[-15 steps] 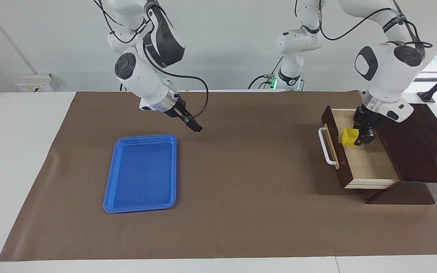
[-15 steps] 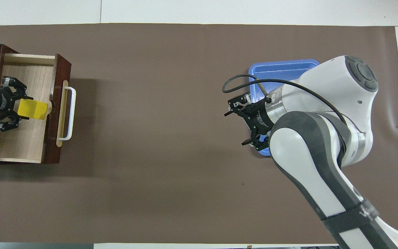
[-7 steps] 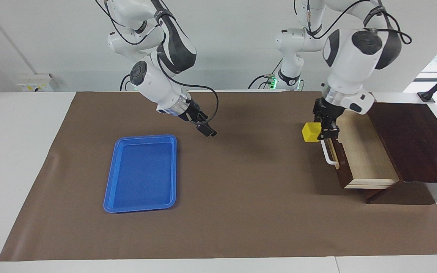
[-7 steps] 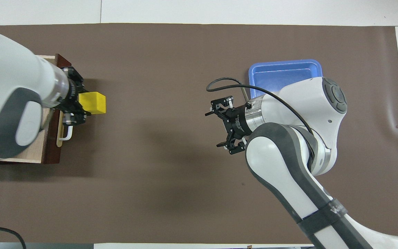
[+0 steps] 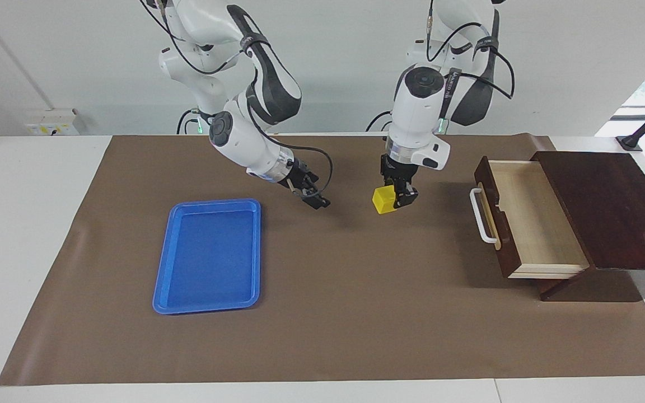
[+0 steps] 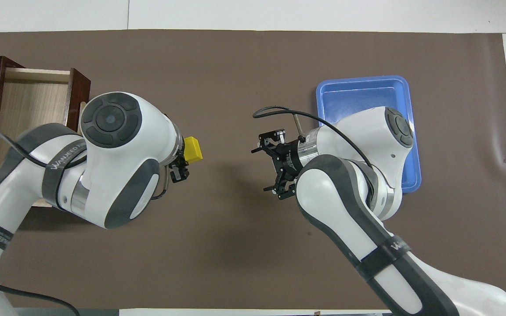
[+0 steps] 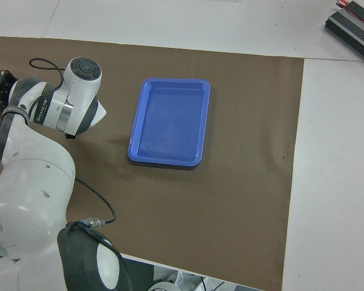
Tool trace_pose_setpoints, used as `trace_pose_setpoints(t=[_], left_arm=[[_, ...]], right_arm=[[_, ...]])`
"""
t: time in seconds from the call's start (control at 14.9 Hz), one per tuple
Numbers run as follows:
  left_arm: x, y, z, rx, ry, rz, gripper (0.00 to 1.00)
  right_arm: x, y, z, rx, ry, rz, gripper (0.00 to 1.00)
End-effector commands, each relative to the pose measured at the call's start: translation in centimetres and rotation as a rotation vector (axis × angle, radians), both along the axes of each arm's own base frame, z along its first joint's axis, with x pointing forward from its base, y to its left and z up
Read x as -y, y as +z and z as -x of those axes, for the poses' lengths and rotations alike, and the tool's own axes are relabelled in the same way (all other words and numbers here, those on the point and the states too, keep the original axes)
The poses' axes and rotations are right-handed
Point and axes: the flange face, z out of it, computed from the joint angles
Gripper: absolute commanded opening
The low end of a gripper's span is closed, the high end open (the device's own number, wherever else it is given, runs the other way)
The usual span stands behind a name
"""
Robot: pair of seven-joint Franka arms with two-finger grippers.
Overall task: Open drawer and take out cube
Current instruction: 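Carry the cube toward the right gripper while the right gripper approaches, then close the right gripper on the yellow cube held by the left gripper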
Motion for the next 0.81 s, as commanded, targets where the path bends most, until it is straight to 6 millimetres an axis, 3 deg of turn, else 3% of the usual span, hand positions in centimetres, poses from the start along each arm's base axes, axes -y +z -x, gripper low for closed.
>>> trace_pose_setpoints(t=[0.0, 0.07, 0.2, 0.4, 0.74], left_arm=[[2.6, -0.2, 1.6, 0.017, 0.054, 0.020, 0.00], [4.0, -0.2, 2.6, 0.018, 0.038, 0.021, 0.00], [4.7, -0.3, 3.0, 0.019, 0.043, 0.021, 0.00], [4.7, -0.7, 3.2, 0.006, 0.039, 0.007, 0.00], [4.6, -0.8, 3.3, 0.004, 0.040, 0.003, 0.00]], right_arm=[[-1.7, -1.7, -1.1, -0.005, 0.020, -0.021, 1.00], [-2.5, -1.7, -1.6, -0.010, 0.032, -0.028, 1.00], [-3.0, -2.2, -2.1, -0.030, 0.024, -0.050, 1.00], [-2.5, -2.0, -2.8, -0.075, 0.014, -0.108, 1.00], [-3.9, -1.7, -2.1, -0.085, 0.029, -0.125, 1.00]])
